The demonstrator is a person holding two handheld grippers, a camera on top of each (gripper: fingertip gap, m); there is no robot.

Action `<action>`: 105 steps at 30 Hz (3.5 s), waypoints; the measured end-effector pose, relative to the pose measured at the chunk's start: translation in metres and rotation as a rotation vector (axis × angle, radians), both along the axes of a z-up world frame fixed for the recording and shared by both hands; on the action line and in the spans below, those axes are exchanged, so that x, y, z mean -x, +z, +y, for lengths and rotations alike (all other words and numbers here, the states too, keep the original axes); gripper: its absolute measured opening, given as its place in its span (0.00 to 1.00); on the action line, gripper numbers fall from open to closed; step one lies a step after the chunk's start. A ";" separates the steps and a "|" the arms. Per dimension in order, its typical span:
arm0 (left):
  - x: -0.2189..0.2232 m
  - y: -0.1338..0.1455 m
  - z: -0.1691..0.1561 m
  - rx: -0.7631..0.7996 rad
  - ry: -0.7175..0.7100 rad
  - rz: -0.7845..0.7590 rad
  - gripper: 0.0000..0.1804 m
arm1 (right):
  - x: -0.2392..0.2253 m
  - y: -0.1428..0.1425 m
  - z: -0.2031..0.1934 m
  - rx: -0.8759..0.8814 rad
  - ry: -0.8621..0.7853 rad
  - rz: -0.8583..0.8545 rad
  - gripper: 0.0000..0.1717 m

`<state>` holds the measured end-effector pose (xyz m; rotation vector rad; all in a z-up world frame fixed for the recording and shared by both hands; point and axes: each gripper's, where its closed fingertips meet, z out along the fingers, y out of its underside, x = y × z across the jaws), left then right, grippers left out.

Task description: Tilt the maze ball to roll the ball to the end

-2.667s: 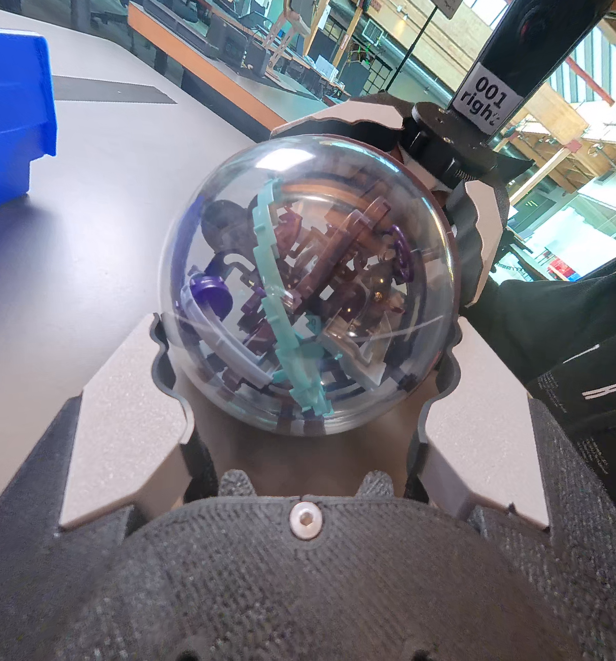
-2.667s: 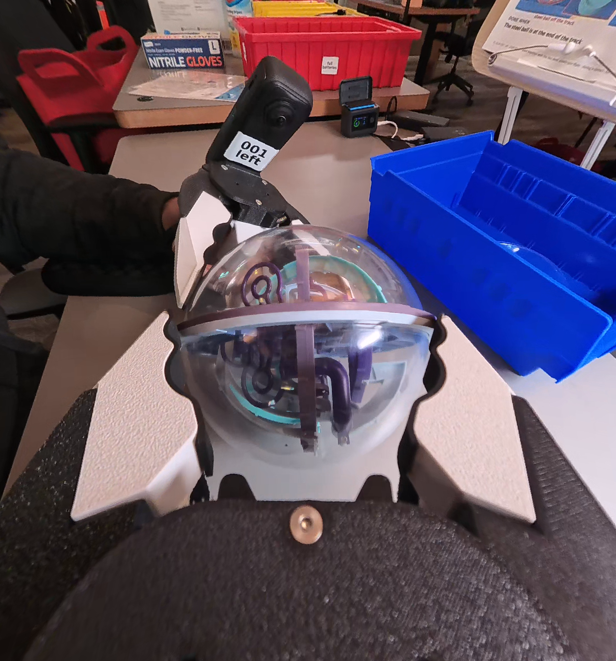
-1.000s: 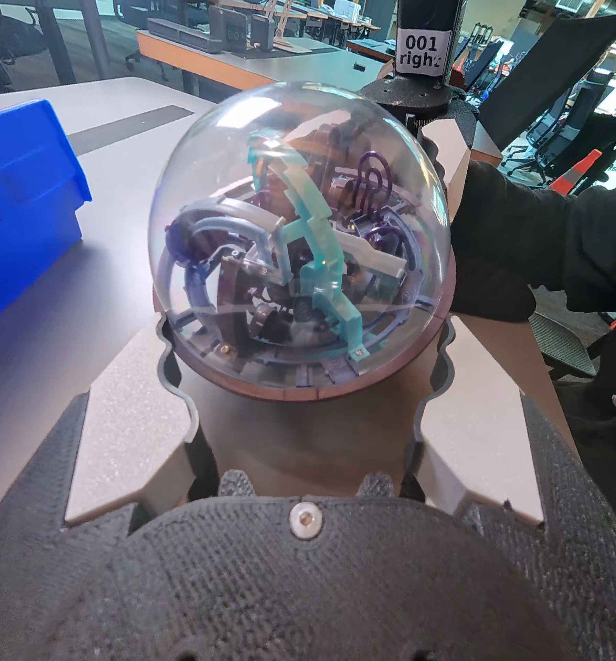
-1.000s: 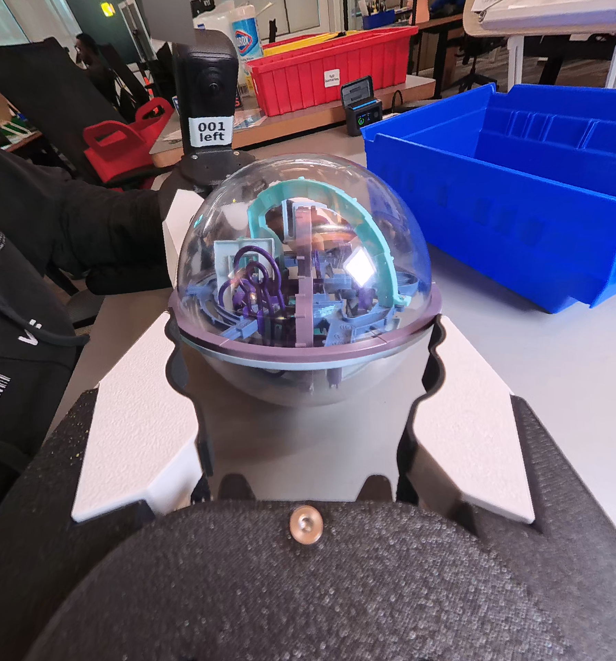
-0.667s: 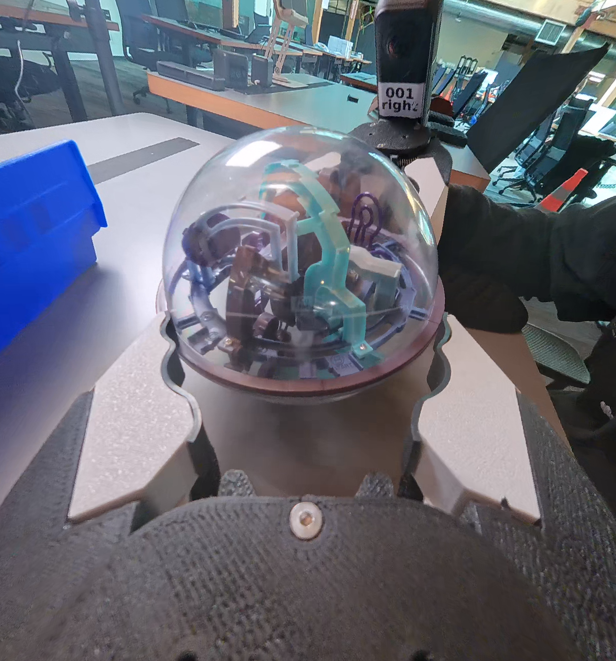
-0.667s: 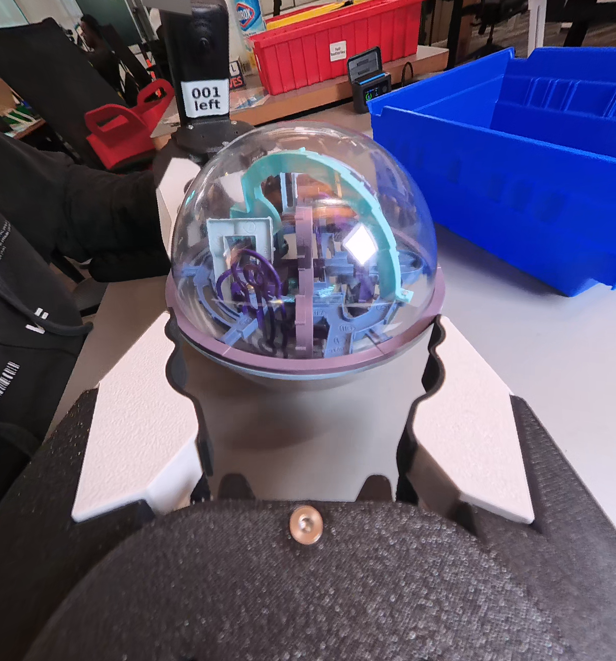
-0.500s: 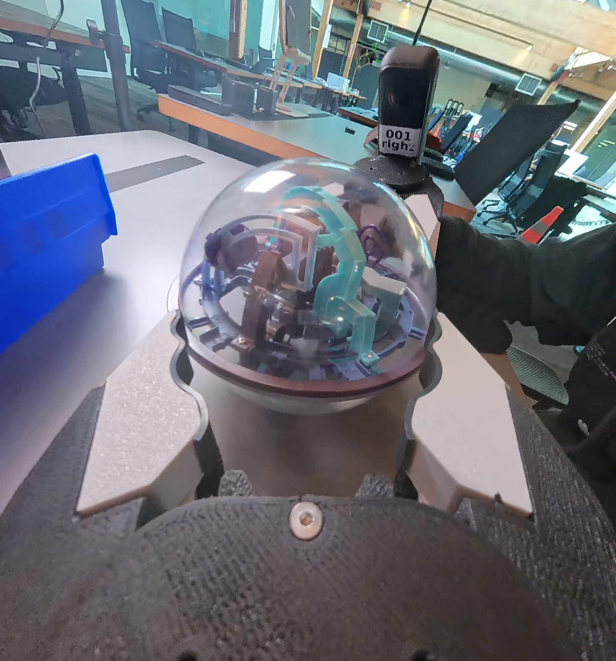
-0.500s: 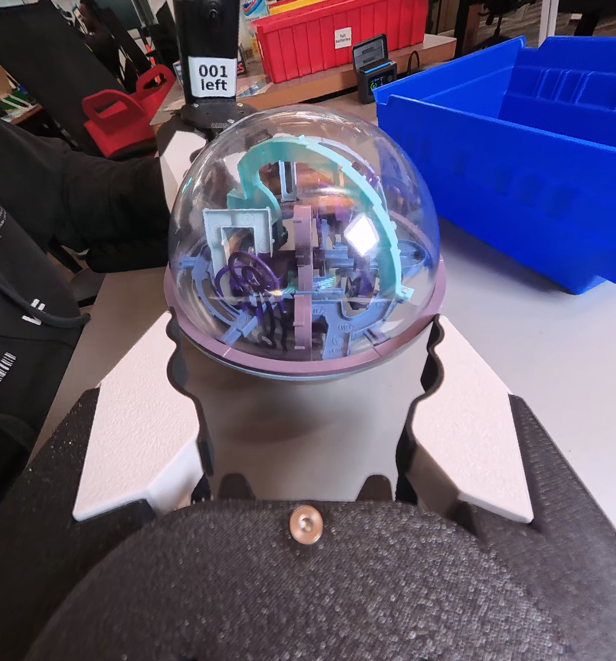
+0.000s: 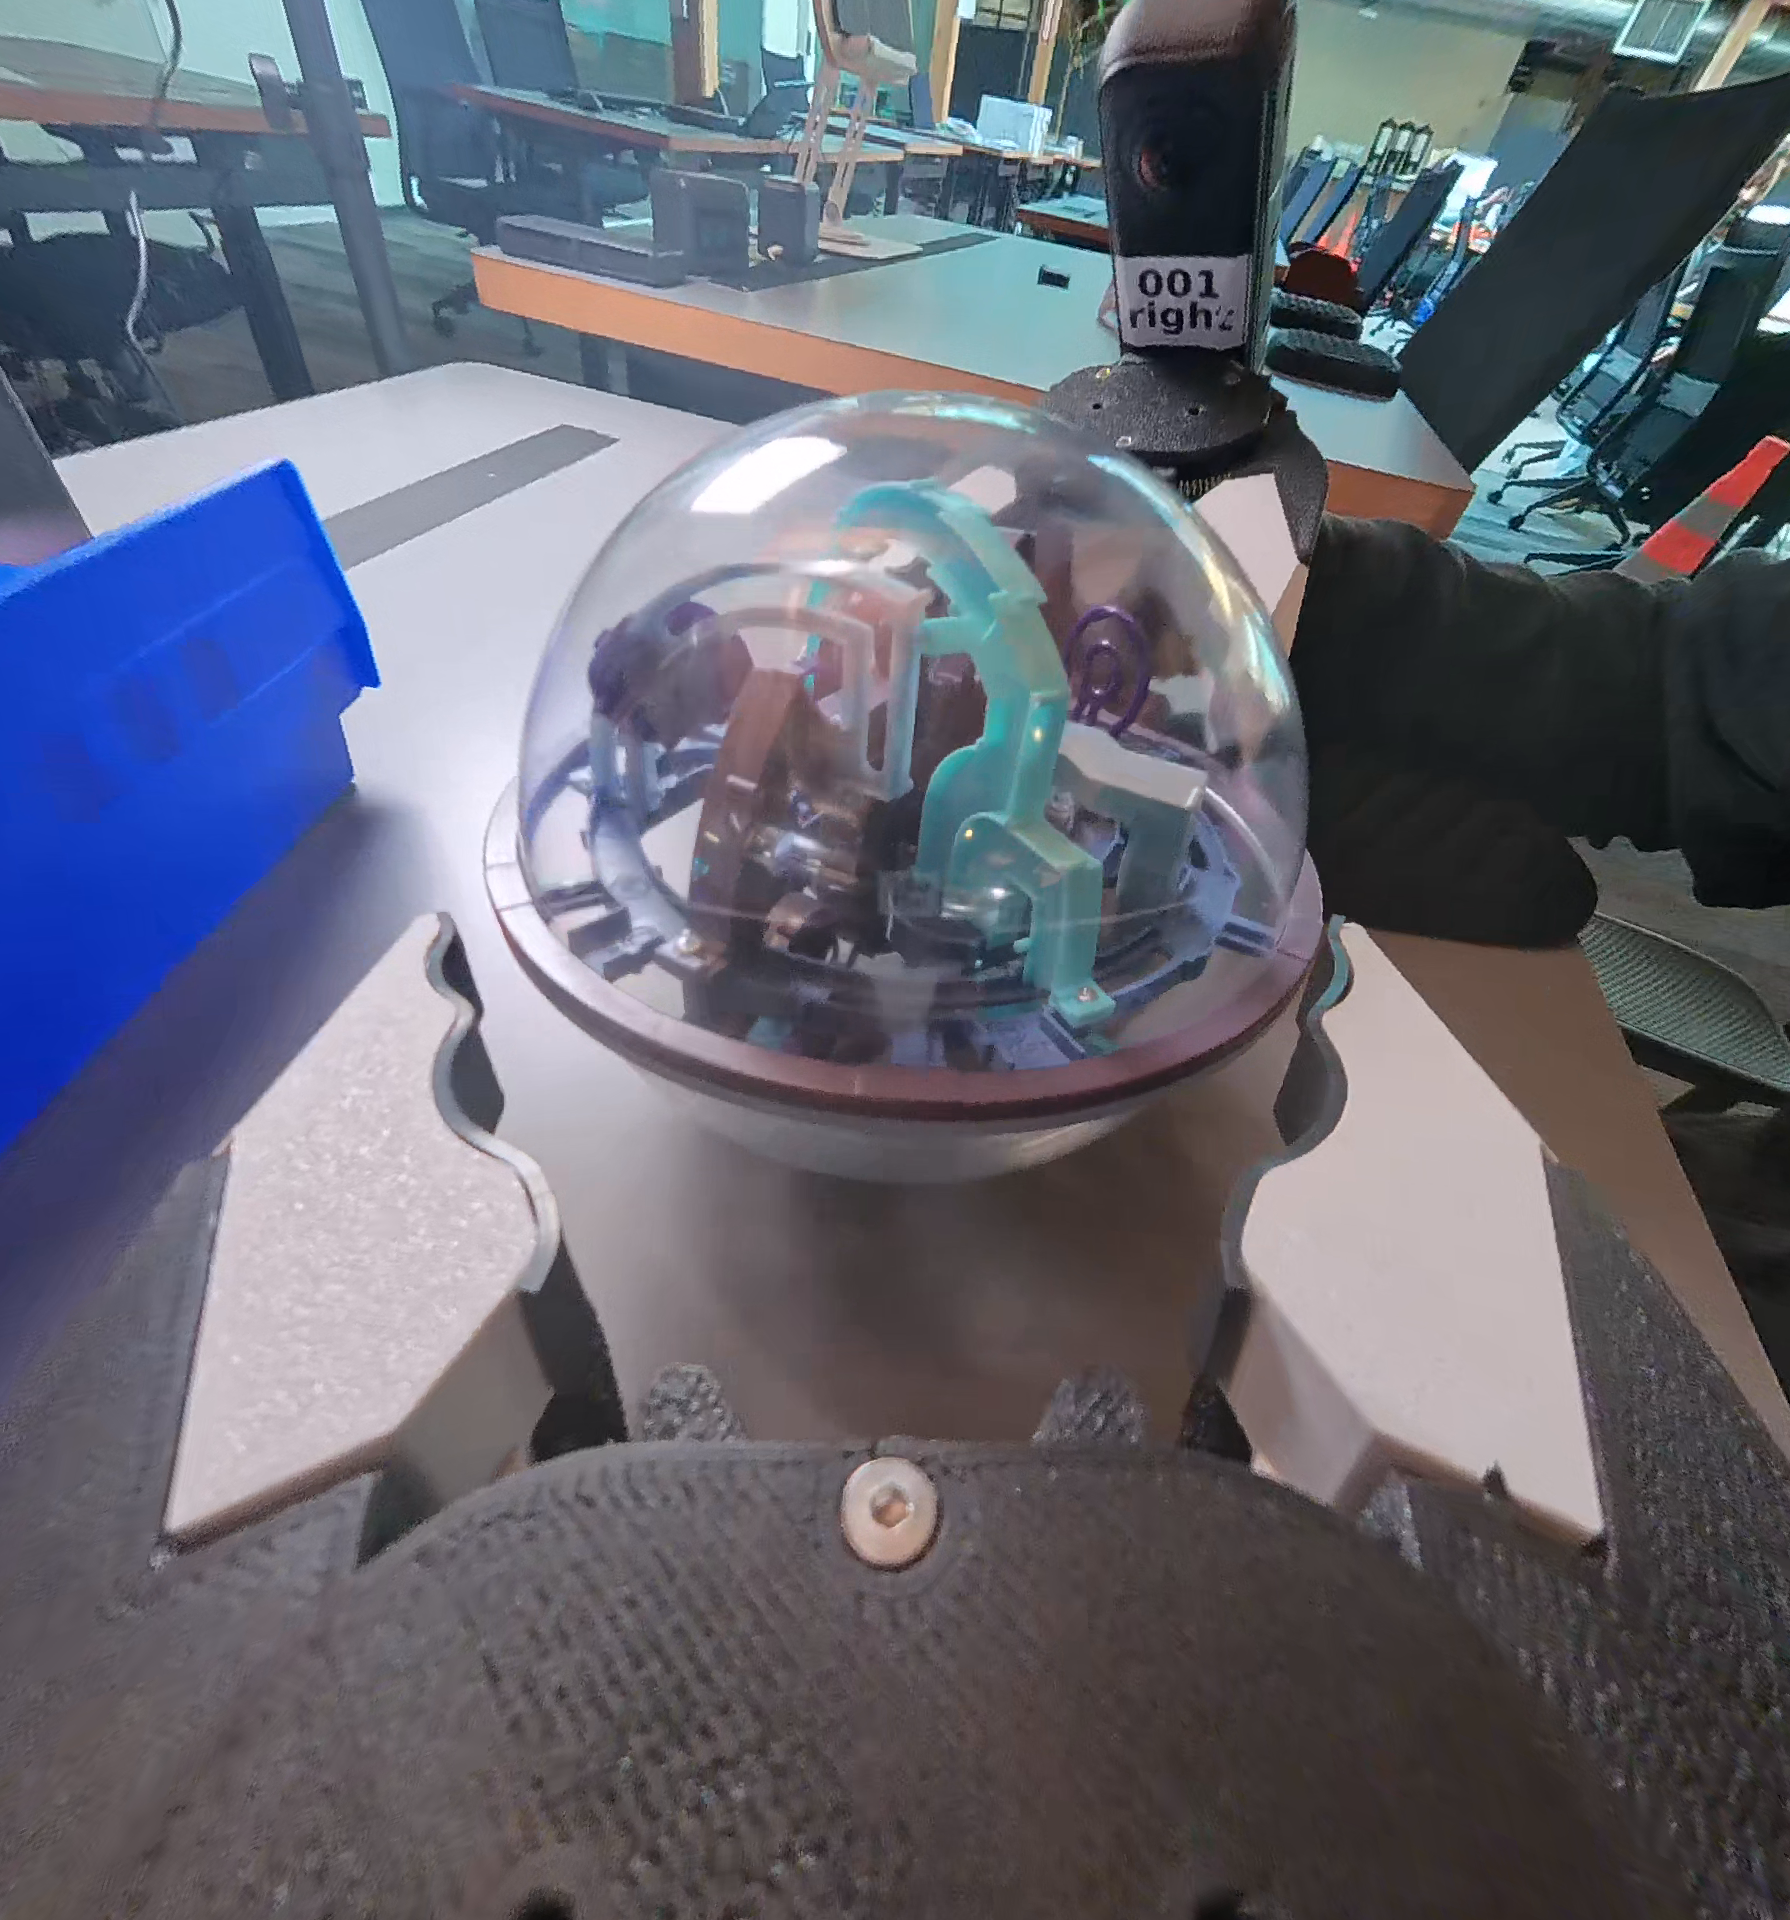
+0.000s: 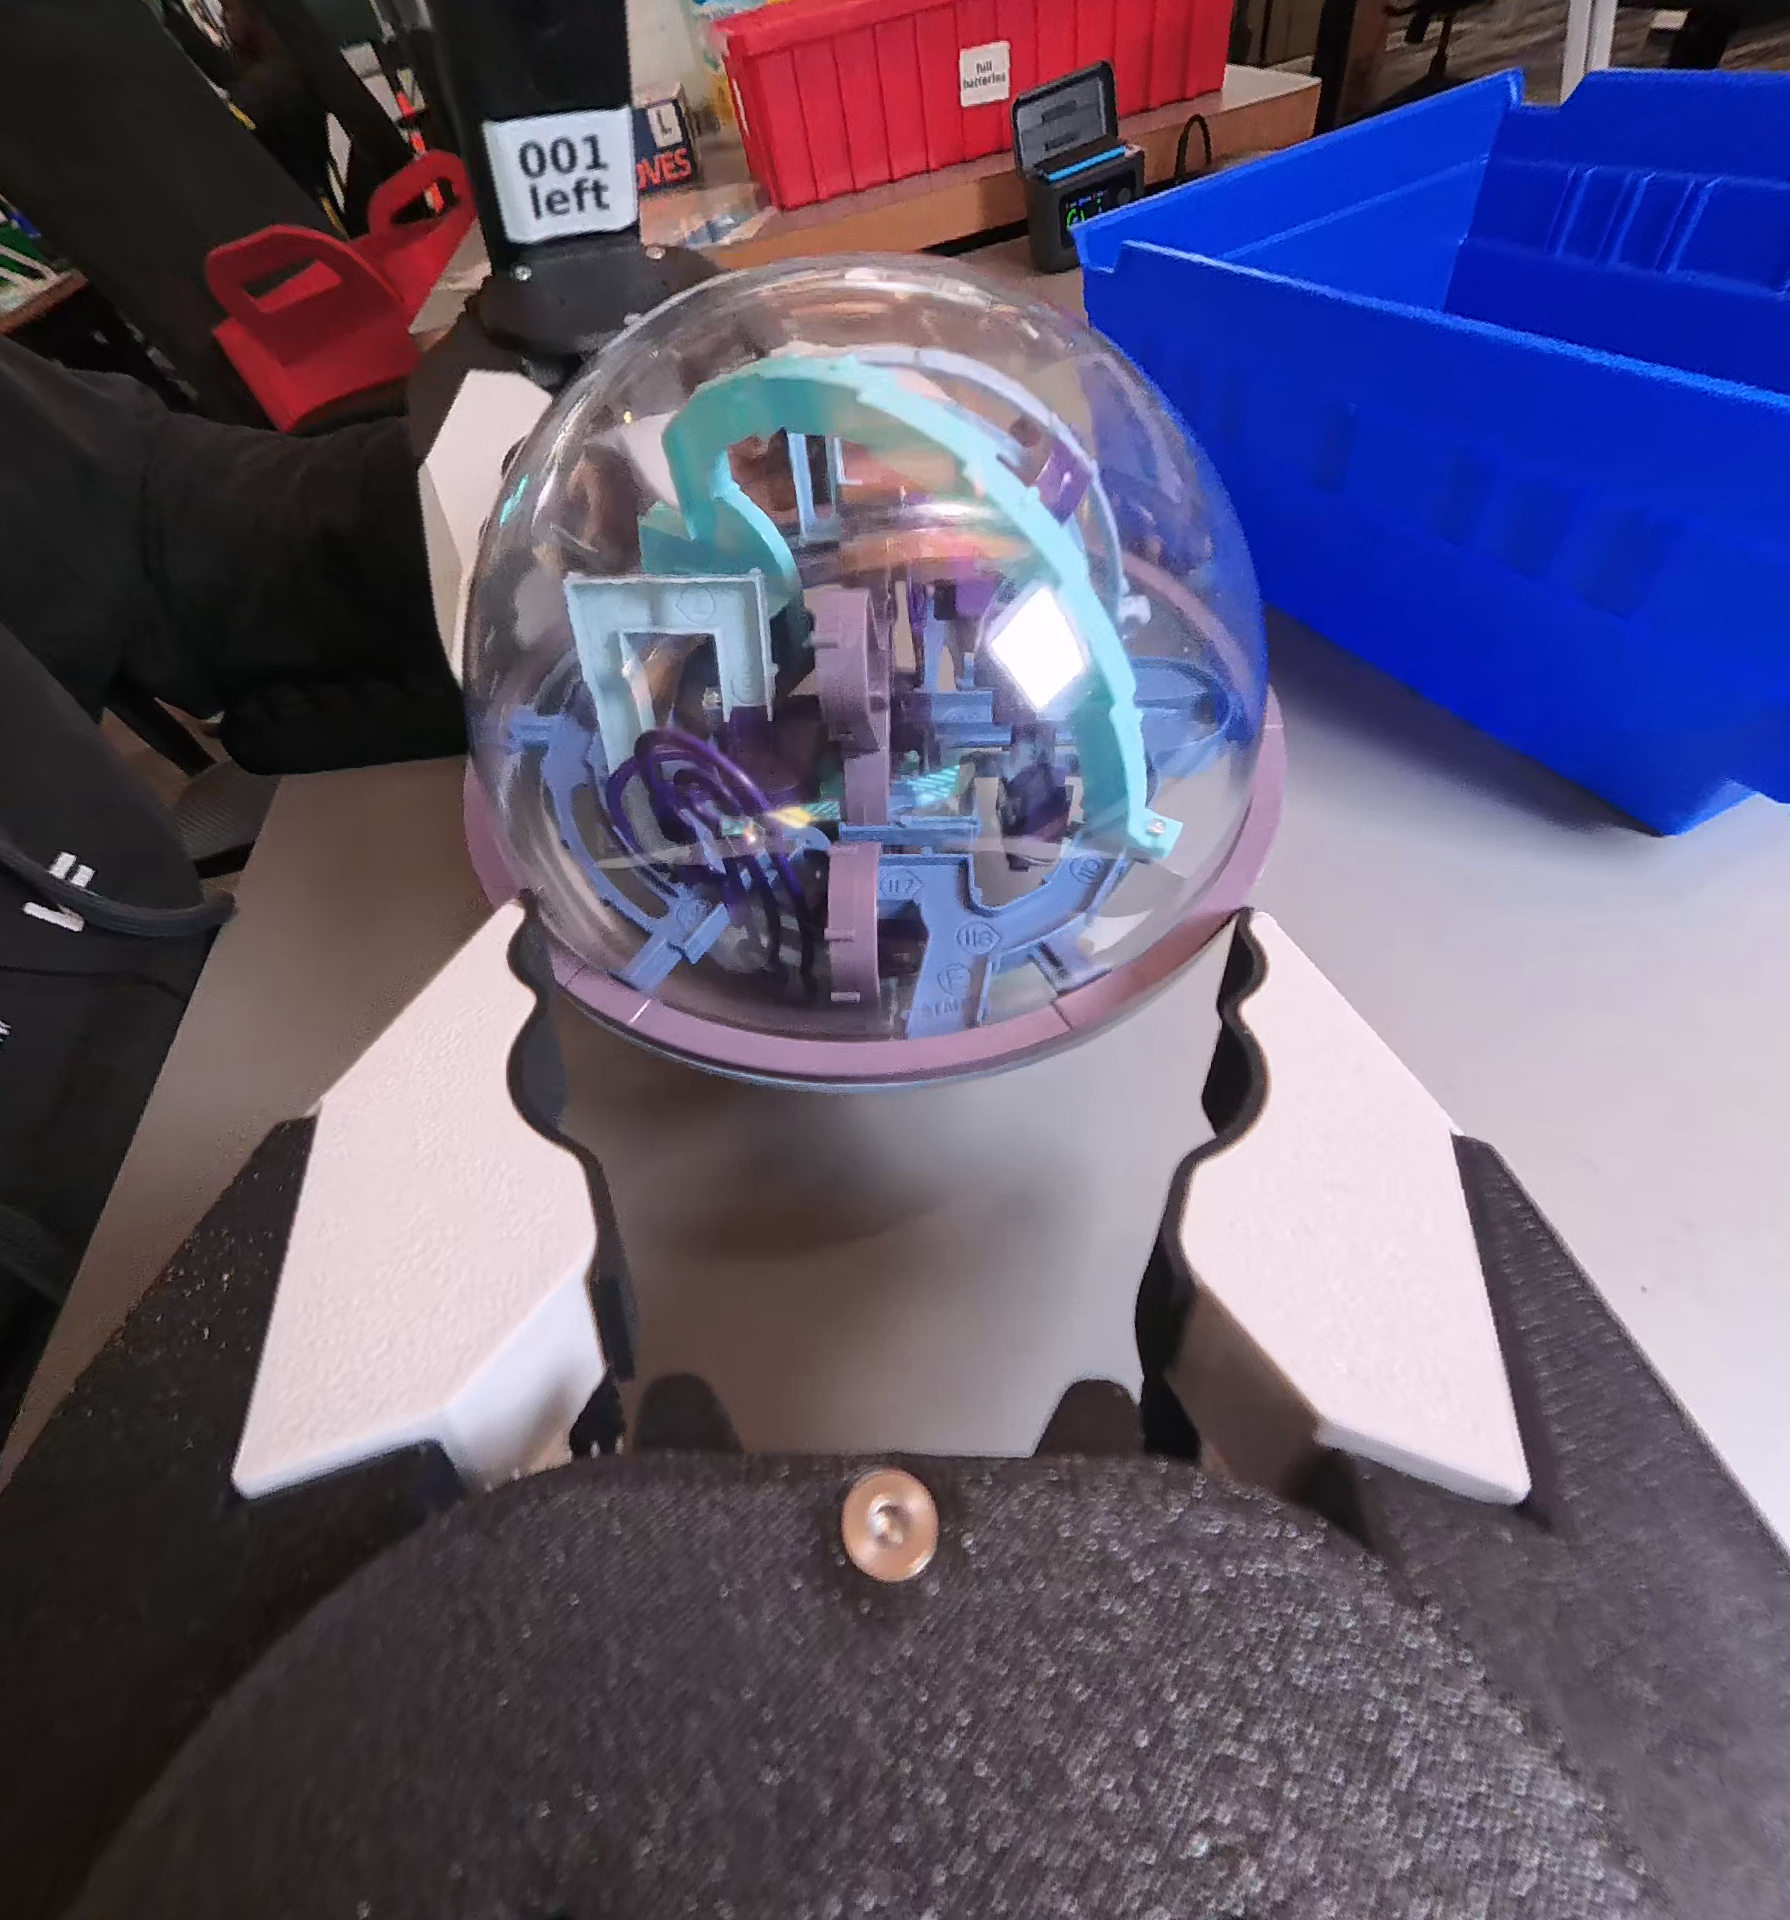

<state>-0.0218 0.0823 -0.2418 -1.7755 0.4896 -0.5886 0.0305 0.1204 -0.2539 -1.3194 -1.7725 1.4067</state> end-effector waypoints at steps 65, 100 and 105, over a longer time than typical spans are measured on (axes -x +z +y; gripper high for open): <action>-0.004 -0.020 -0.013 -0.040 -0.123 0.214 0.76 | -0.016 -0.003 -0.003 0.186 0.137 -0.002 0.50; 0.001 0.000 -0.006 0.141 -0.048 -0.233 0.77 | -0.018 -0.024 0.011 0.127 0.079 -0.082 0.05; -0.006 0.002 -0.007 0.091 -0.058 -0.167 0.79 | -0.020 -0.035 0.004 0.047 0.106 -0.130 0.05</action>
